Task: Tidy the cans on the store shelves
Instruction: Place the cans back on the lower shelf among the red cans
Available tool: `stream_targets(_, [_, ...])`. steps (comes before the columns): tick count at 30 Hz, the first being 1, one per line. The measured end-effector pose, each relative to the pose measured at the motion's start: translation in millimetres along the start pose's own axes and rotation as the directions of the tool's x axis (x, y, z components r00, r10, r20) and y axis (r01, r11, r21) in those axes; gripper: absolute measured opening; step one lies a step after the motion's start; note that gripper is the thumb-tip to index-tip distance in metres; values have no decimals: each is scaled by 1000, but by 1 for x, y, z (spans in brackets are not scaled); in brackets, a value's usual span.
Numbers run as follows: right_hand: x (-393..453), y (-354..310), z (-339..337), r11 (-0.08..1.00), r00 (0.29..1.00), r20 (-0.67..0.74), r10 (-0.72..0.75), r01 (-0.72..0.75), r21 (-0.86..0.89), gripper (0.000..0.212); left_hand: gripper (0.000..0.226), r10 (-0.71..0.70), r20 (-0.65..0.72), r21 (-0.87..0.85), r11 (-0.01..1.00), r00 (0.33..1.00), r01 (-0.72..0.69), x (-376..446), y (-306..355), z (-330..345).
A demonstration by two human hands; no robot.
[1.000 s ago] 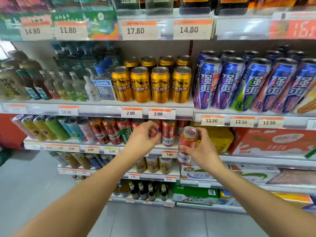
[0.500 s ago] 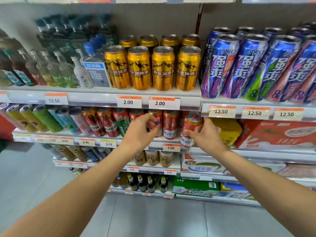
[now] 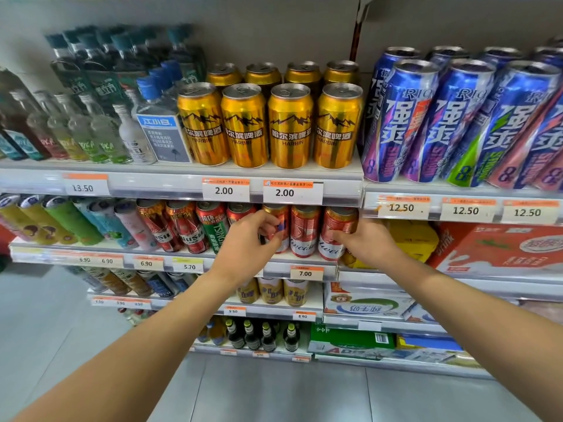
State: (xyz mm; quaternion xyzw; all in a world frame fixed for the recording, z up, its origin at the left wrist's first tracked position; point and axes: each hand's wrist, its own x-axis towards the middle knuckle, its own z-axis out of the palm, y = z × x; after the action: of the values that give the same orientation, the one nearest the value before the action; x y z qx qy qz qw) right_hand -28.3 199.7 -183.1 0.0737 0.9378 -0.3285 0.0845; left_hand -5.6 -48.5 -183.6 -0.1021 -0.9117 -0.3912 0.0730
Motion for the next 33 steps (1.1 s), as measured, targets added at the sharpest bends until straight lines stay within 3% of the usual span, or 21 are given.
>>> stream_targets(9, [2,-4,-9,998,990,132,48,-44,-34,63,19,-5,-4,-24,1000,1000,4,4,-4,5])
stream_targets(22, [5,-2,0,998,992,120,47,-40,-58,62,20,-41,-14,-33,999,999,40,8,-5,9])
stream_targets(30, [-7,-15,-4,999,996,91,14,-18,38,54,22,-110,-29,-29,994,993,110,13,6,2])
stream_targets(33, [-12,-14,-9,997,997,73,8,-14,79,29,21,-123,-22,-32,992,992,123,11,11,1])
